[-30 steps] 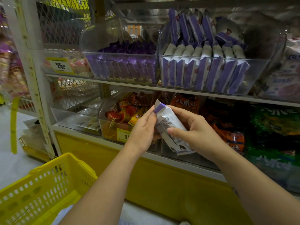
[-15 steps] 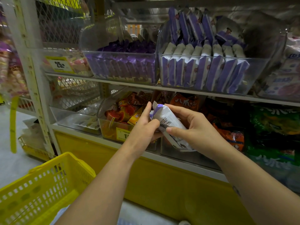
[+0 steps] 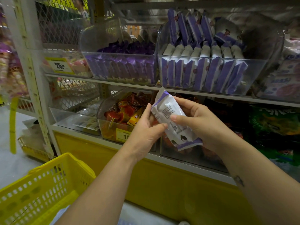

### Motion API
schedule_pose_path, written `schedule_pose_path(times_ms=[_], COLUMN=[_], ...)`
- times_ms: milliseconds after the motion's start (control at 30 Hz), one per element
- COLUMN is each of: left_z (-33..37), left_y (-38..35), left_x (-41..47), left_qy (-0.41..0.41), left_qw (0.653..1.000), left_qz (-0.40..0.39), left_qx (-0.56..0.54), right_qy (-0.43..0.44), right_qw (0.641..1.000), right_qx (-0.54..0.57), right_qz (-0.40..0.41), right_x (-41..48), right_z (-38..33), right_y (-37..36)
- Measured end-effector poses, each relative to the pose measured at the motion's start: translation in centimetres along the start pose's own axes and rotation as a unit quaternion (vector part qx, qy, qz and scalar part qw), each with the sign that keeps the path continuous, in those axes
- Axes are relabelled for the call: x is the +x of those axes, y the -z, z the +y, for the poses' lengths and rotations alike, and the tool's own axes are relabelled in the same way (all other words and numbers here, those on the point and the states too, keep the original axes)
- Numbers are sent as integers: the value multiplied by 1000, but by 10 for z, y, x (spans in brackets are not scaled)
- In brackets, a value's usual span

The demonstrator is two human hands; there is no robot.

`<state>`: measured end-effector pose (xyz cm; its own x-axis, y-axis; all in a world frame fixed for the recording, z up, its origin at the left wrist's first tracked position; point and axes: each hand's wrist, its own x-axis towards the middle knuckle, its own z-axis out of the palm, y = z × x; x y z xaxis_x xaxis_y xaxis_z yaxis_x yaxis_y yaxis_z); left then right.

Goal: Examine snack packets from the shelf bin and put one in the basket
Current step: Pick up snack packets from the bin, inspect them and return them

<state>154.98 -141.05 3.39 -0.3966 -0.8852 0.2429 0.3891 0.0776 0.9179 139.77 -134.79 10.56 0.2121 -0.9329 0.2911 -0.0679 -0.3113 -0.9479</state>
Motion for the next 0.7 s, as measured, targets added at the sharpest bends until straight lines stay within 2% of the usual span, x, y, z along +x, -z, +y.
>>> schedule_pose_path(times_ms=[300,467,567,700], left_z=[1,16,28,49], left_y=[-10,-15,-24,-51], left_x=[-8,-14,-17,-15], left_qy=[28,11,-14,-84], left_qw=[995,994,991,975], left_qz=[-73,-93,-113,-162], left_qx=[66,61,71,127], right_qy=[-14,-8,17,79], right_qw=[997,994,984,965], right_qx=[46,70,83,41], right_qz=[53,87,154,245], right_x=[-3,-11,-17,-19], right_z=[7,0,-13,-39], right_y=[-3,0,7,21])
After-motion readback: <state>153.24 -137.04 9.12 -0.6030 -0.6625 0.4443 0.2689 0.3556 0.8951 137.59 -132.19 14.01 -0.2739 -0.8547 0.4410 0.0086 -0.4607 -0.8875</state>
